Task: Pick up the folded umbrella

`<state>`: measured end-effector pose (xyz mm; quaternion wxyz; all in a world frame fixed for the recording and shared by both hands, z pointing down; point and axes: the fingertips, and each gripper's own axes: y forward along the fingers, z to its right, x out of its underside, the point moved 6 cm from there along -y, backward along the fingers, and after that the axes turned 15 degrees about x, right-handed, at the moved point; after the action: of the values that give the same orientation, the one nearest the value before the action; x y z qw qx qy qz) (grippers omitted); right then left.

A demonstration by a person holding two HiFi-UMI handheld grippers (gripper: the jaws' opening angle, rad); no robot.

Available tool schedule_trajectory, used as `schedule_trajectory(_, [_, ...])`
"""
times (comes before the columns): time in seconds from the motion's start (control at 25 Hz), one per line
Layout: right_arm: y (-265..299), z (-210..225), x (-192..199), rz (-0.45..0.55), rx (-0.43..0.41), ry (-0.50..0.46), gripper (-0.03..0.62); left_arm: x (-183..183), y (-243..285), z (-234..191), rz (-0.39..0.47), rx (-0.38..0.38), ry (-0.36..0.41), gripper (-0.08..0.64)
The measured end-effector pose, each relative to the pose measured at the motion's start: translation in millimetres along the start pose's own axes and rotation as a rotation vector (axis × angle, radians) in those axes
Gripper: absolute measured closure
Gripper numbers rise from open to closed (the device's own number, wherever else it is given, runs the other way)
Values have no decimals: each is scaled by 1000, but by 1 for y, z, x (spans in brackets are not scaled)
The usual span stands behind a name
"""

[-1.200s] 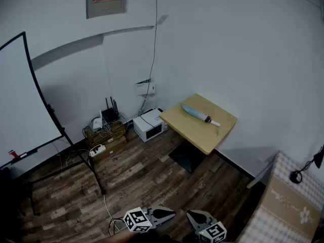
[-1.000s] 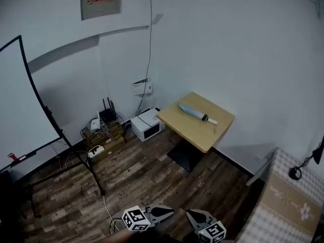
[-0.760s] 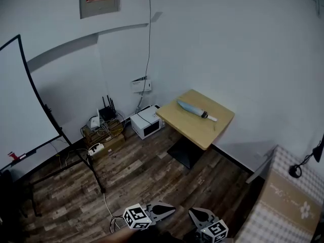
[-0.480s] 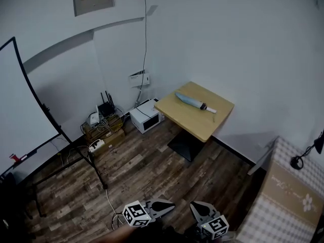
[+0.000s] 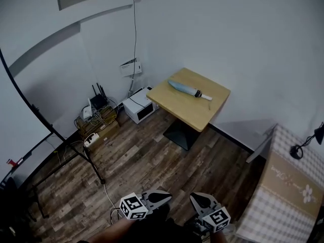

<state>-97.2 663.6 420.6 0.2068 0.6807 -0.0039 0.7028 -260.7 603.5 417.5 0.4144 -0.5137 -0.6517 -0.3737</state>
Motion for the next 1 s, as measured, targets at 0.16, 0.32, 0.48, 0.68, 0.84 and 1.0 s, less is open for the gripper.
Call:
schedule_trajectory(0.16, [15,30,3,-12,43,32,577,-10,10,-31,13,13,6,552])
schedule_trajectory(0.32, [52,77,-12,-56,147,28,577,-40,9,-83,60,-8,48,552])
schedule_trajectory(0.48, [86,107,-31,-68,211,31,577,-60,-1,-132,88,-30,40,552])
schedule_trajectory(0.68, [140,138,-63,-66,242,17,577,-89,-13,-198,82,-19,27,552])
schedule_trajectory(0.84, [173,166,-88,-34,287,26,577,-110,-9,-246,85,18,32,552])
schedule_trajectory(1.0, [200,191,-102,-13,261,26,577,-118,6,-293,108,31,14,552])
